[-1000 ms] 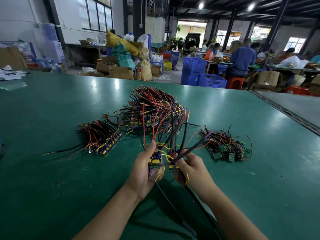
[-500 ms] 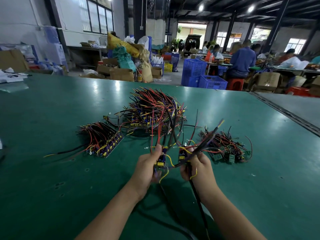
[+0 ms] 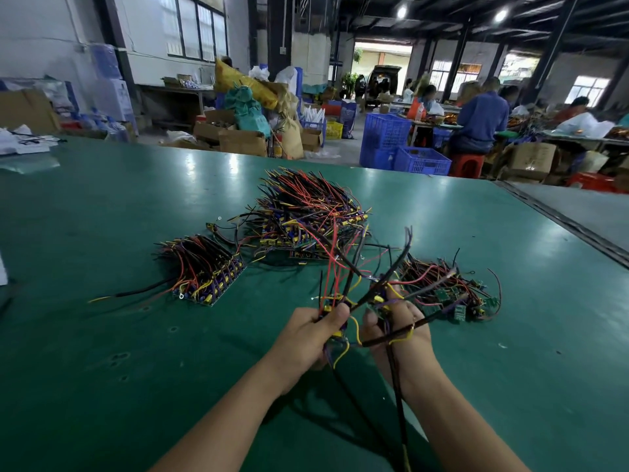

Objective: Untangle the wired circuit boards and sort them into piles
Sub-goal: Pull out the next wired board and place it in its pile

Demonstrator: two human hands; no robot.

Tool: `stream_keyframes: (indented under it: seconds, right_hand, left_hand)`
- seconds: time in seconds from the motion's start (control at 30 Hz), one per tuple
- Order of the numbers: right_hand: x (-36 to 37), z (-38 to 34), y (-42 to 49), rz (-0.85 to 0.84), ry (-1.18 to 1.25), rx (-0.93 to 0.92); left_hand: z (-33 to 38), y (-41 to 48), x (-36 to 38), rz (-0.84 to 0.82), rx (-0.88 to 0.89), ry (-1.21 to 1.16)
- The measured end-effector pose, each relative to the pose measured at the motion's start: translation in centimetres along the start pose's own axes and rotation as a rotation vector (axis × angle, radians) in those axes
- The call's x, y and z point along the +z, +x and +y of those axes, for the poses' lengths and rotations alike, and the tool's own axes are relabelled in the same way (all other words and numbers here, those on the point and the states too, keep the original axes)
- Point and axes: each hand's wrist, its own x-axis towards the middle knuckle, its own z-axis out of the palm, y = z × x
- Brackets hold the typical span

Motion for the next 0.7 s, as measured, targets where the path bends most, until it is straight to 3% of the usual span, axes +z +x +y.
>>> stream_keyframes:
  seconds: [0.27,0.4,0.53,0.7]
  right_hand:
    - [0.0,-0.4,0.5,0.019,0.024,-0.002]
    - [-0.6,-0.9,-0.1,-0.285,-0.371,-0.078]
    - [-1.3,0.0,-0.2,-0.246,-0.642,-0.135]
    - [-1.0,0.2,0.3,-0.205,-0.281,-0.035]
  left_hand:
    - [0.8,-0.3,0.3,0.049,0.078,-0.122]
    - [0.5,-0.6,0.3,0.063,0.077,-0.099]
    - [0.8,-0.9,0.2,-0.001,0.129,-0.084]
    - [0.7,-1.0,-0.1,0.077,0.294,0.271]
